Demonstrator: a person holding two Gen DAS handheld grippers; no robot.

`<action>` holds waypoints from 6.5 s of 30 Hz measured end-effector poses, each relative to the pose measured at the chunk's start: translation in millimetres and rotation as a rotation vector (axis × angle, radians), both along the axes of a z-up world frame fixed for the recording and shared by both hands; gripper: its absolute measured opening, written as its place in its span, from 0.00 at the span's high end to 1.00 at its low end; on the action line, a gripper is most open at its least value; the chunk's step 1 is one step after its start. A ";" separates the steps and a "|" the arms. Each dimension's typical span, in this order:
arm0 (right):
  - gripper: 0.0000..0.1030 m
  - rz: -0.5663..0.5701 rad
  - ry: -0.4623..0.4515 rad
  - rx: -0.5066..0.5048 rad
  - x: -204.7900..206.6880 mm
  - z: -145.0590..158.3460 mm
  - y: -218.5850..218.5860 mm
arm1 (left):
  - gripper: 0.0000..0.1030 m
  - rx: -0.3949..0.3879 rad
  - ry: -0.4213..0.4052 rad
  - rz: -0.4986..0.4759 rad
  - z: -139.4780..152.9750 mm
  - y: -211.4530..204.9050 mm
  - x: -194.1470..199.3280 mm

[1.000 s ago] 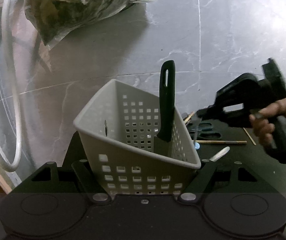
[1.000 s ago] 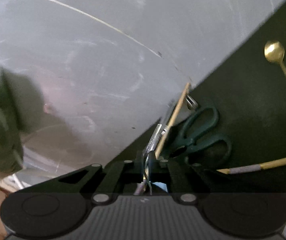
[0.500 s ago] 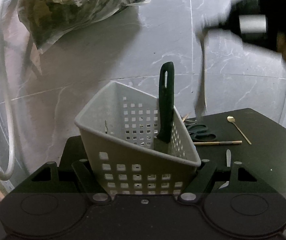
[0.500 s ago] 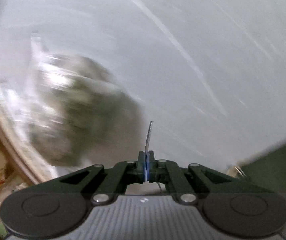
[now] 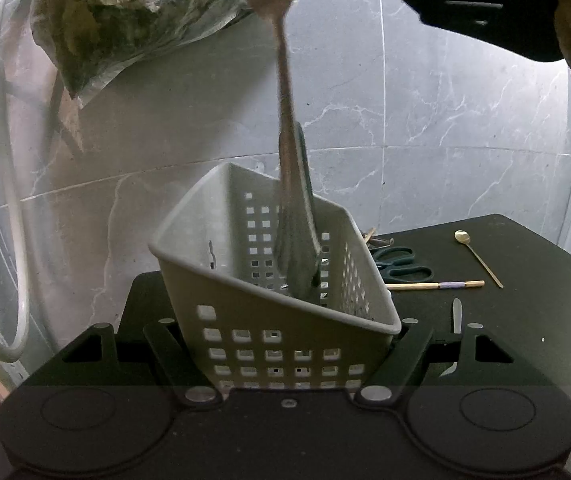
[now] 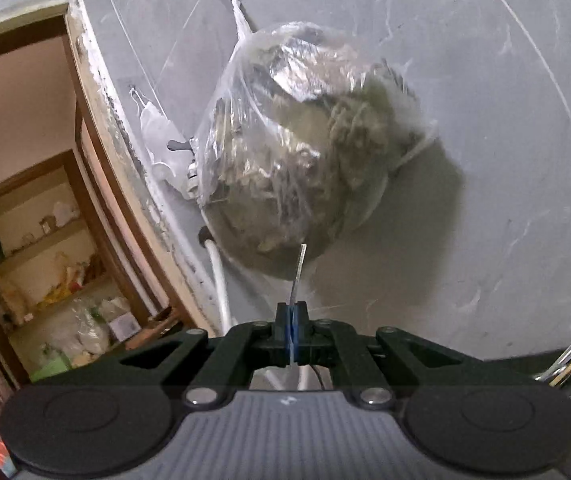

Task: Organize utensils
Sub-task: 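Lower the fork into the holder with the right tool and release, then grasp the silver spoon on the table with the right tool, then lift the silver spoon and drop it into the holder with the right tool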

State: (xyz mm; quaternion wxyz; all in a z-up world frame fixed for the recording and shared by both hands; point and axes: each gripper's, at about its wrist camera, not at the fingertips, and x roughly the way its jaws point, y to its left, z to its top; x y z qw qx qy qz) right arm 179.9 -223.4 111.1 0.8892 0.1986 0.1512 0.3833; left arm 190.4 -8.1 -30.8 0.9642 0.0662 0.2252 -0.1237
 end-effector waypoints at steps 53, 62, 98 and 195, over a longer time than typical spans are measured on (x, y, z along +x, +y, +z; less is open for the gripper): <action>0.96 0.917 -0.145 -1.230 10.0 -145.1 -32.3 | 0.25 0.020 0.011 0.126 2.3 -17.9 -3.4; 0.96 0.670 -0.017 -1.123 -10.9 -146.9 -46.2 | 0.25 0.017 0.018 0.063 1.9 -8.0 0.6; 1.00 0.000 0.094 -0.331 5.8 -44.4 -105.1 | 0.25 0.021 0.019 -0.046 0.2 4.3 6.3; 1.00 -0.018 -0.437 -0.781 -30.9 86.5 46.5 | 0.26 -0.036 -0.024 -0.093 -11.7 21.2 6.5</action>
